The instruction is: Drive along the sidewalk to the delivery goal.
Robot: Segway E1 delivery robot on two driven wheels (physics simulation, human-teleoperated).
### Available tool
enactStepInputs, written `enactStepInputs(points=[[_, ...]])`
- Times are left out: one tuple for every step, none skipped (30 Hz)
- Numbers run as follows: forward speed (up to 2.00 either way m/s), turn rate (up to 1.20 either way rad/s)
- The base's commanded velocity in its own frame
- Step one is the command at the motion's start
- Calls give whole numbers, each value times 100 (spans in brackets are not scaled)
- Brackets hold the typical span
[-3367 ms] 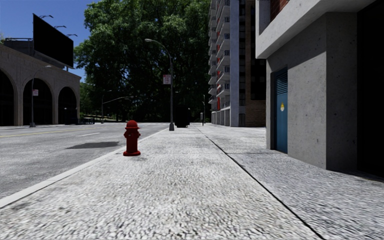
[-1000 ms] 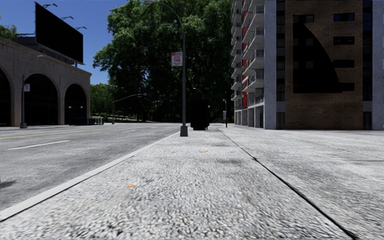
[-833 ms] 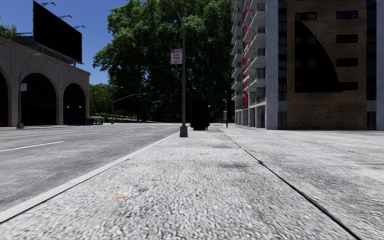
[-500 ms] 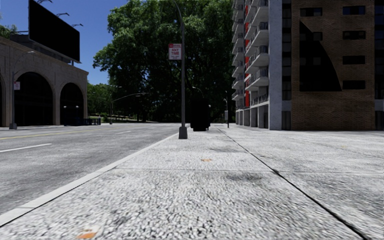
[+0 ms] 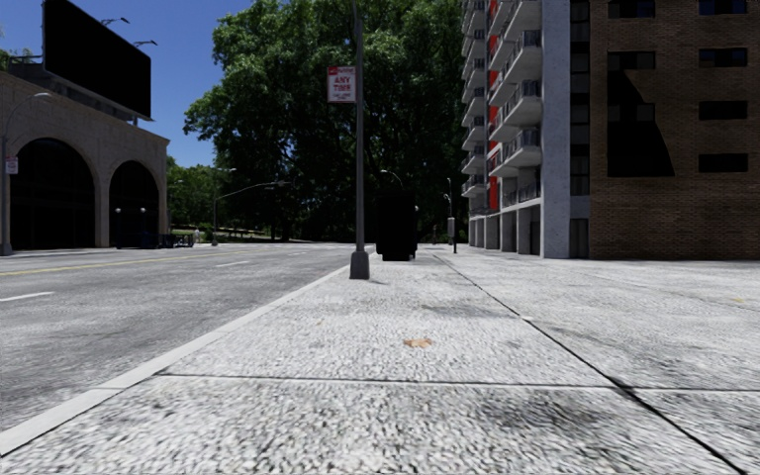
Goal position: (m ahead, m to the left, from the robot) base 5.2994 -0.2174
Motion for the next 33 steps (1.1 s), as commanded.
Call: enactStepInputs(points=[[178,0],[178,0],[178,0],[178,0],[178,0],[178,0],[178,0],[178,0],[178,0],[178,0],[178,0],[178,0],[178,0],[178,0],[178,0],[178,0],[178,0],[178,0],[176,0],[174,0],[174,0],[172,0],[171,0],[171,0],[171,0],[171,0],[171,0],[171,0],[171,0],[171,0],[171,0],[171,0],[171,0]])
